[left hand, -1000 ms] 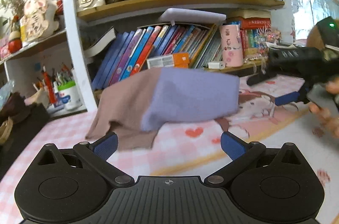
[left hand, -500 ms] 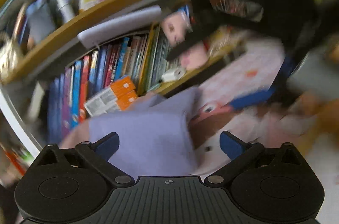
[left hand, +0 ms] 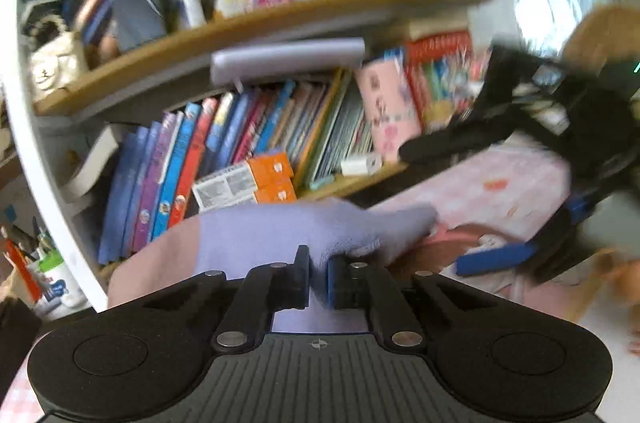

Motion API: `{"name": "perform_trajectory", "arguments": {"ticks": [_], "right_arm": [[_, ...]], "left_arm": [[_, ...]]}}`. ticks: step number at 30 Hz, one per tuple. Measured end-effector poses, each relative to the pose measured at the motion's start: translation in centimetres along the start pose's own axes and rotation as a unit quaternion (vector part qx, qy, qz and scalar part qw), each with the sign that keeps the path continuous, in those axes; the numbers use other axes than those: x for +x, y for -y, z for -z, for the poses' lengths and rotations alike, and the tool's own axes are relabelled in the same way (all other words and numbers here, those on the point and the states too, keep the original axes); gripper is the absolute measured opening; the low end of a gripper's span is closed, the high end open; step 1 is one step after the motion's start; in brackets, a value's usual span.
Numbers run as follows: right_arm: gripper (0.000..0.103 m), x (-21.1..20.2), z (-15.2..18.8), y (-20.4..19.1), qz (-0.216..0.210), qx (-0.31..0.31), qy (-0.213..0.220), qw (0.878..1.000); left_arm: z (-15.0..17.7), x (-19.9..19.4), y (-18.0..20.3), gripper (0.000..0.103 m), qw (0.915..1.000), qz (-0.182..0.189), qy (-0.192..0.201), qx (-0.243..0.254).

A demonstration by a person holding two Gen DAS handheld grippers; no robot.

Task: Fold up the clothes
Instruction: 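Grasp the sweater with the left gripper while the right gripper grasps it too, then lift the sweater with both grippers and lay it spread on the mat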

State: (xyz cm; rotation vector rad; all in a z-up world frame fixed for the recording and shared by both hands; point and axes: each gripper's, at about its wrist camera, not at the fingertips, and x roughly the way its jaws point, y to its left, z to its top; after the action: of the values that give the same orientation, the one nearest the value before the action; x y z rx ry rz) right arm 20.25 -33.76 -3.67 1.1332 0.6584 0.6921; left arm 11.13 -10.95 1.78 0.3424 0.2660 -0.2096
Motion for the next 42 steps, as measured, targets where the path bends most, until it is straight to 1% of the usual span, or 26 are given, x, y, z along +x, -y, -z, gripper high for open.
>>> {"name": "perform_trajectory", "arguments": {"ticks": [4,6,7,8,9,10,11,14,15,16,18,20,22,24,25,26,28,30,32,34,35,36,38,40,41,42], "right_arm": [[0.103,0.4,0.4,0.5,-0.011,0.028,-0.01,0.999],[0.096,0.4,0.5,0.5,-0.007,0.03,-0.011,0.999],[0.074,0.2,0.5,0.4,0.001,0.023,-0.005,1.0],[0.039,-0.2,0.4,0.2,0.01,0.015,0.003,1.0],[0.027,-0.6,0.3,0.0,0.006,0.007,0.011,1.0],[0.018,-1.0,0.1,-0.3,-0.001,-0.002,0.02,1.0],[0.014,-1.4,0.0,-0.5,-0.008,-0.01,0.029,1.0],[0.012,-3.7,-0.2,-3.7,-0.101,-0.054,0.059,0.992],[0.012,-4.8,-0.2,-5.4,-0.14,-0.074,0.07,0.985],[0.012,-6.0,-0.1,-7.6,-0.174,-0.104,0.084,0.976],[0.012,-8.6,-0.2,-13.1,-0.226,-0.182,0.115,0.95],[0.012,-10.8,-0.5,-19.2,-0.257,-0.257,0.145,0.92],[0.012,-11.6,-0.4,-23.6,-0.264,-0.309,0.17,0.898],[0.011,-10.9,0.5,-26.7,-0.248,-0.356,0.183,0.882],[0.012,-9.7,1.1,-27.6,-0.229,-0.373,0.179,0.881],[0.012,-8.2,1.8,-27.7,-0.204,-0.384,0.165,0.885],[0.012,-4.5,3.1,-26.9,-0.148,-0.4,0.128,0.895],[0.012,0.4,4.6,-23.7,-0.086,-0.395,0.072,0.912],[0.012,5.3,6.1,-19.5,-0.02,-0.377,0.015,0.926],[0.012,9.2,8.0,-15.2,0.038,-0.36,-0.023,0.932],[0.012,11.1,9.0,-13.0,0.068,-0.351,-0.042,0.933],[0.012,12.6,9.8,-11.5,0.076,-0.344,-0.057,0.934],[0.012,14.8,11.1,-9.4,0.074,-0.332,-0.082,0.937],[0.012,17.0,11.8,-9.2,0.077,-0.342,-0.097,0.931],[0.012,17.8,12.2,-9.7,0.08,-0.355,-0.1,0.926],[0.012,18.5,12.3,-10.3,0.077,-0.36,-0.097,0.925]], "left_arm": [[0.4,-4.8,-1.7,0.007,0.998,0.032,0.018,-0.051],[0.8,-6.7,-2.0,0.007,0.9969,0.047,0.025,-0.058],[1.1,-7.4,-2.1,0.007,0.9968,0.052,0.028,-0.055],[1.5,-8.2,-2.1,0.007,0.9972,0.052,0.026,-0.048],[2.0,-8.7,-2.2,0.007,0.9976,0.05,0.021,-0.042],[2.5,-9.1,-2.3,0.007,0.9978,0.05,0.014,-0.041],[2.9,-9.4,-2.4,0.007,0.9974,0.055,0.006,-0.046],[2.6,-10.1,-2.3,0.007,0.9927,0.092,-0.01,-0.076],[1.6,-11.1,-2.2,0.007,0.9892,0.124,0.013,-0.077],[0.5,-12.1,-2.3,0.007,0.9838,0.156,0.038,-0.08],[-2.4,-14.8,-3.5,0.007,0.962,0.228,0.111,-0.1],[-4.9,-17.8,-5.9,0.007,0.9249,0.293,0.201,-0.137],[-5.1,-18.8,-8.0,0.007,0.9075,0.304,0.241,-0.162],[-5.3,-19.8,-10.1,0.007,0.8877,0.314,0.28,-0.186],[-5.4,-20.3,-11.1,0.007,0.877,0.319,0.3,-0.198],[-5.3,-20.6,-12.1,0.007,0.8693,0.32,0.312,-0.21],[-2.1,-18.9,-12.8,0.007,0.8959,0.282,0.249,-0.237],[1.0,-17.2,-13.5,0.009,0.9163,0.241,0.184,-0.262],[4.1,-15.5,-14.2,0.013,0.9304,0.199,0.118,-0.285],[7.2,-13.9,-14.8,0.012,0.9388,0.154,0.05,-0.304],[8.2,-13.5,-15.1,0.012,0.9461,0.122,0.016,-0.3],[9.1,-13.5,-15.5,0.013,0.9526,0.091,-0.005,-0.29],[9.9,-14.1,-16.7,0.016,0.9579,0.058,-0.011,-0.281],[9.8,-14.7,-17.6,0.037,0.958,0.041,0.0,-0.284],[9.6,-14.9,-18.0,0.043,0.9578,0.033,0.007,-0.286],[9.5,-15.2,-18.4,0.055,0.9575,0.026,0.013,-0.287]]}}
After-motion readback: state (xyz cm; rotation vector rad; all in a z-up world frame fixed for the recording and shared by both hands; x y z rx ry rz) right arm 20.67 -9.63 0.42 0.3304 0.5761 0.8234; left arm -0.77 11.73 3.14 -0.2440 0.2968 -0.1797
